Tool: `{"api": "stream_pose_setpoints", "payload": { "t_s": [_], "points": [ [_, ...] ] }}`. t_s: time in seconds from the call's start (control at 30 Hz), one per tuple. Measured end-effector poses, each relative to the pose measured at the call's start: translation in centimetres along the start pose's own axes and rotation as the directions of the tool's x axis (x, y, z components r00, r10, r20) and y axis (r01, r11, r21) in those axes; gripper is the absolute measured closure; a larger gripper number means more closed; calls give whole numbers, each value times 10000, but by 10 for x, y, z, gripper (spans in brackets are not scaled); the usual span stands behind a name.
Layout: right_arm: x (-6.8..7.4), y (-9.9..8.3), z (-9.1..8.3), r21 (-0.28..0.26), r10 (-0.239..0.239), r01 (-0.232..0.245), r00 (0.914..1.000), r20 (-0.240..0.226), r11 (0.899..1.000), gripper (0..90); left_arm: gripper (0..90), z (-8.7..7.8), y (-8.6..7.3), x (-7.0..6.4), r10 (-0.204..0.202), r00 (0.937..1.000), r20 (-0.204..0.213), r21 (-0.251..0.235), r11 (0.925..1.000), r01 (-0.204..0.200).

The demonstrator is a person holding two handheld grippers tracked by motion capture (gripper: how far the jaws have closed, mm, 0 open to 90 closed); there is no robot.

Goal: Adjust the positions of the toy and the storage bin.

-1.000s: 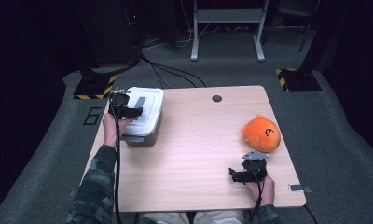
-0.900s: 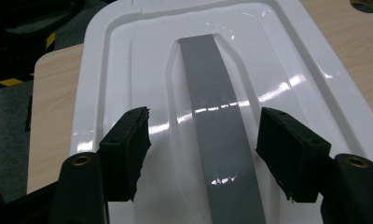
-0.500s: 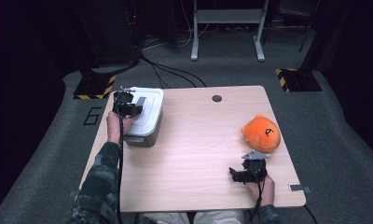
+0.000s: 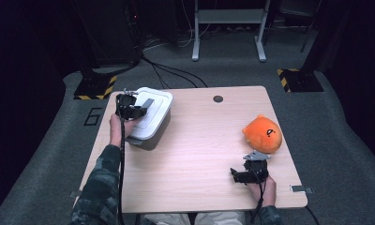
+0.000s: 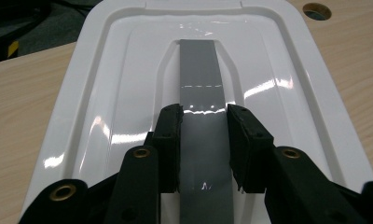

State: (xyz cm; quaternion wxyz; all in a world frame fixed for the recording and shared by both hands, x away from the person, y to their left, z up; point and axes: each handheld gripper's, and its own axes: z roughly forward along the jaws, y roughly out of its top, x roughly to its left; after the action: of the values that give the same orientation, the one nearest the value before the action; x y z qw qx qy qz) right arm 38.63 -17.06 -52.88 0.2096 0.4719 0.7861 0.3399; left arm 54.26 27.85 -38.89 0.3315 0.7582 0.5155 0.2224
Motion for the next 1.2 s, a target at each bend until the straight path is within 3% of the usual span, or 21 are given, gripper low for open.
{"api": "stream_pose_setpoints", "payload": {
  "t_s": [0.37,0.57,0.83,1.2],
  "points": [
    [0,0,0,8,27,-27,10000,-6,10000,81,661,-4,-3,-15,455,9979,471,64,9989,-459],
    [0,0,0,6,27,-27,10000,-6,10000,81,662,-7,-4,-28,883,9935,716,69,9960,-890],
    [0,0,0,0,20,-20,10000,-4,10000,82,662,-8,-5,-40,1096,9866,1211,122,9936,-1119],
    [0,0,0,1,32,-32,10000,-2,10000,84,662,-12,-11,-66,1418,9665,2142,-68,9896,-1437]
  ]
}}
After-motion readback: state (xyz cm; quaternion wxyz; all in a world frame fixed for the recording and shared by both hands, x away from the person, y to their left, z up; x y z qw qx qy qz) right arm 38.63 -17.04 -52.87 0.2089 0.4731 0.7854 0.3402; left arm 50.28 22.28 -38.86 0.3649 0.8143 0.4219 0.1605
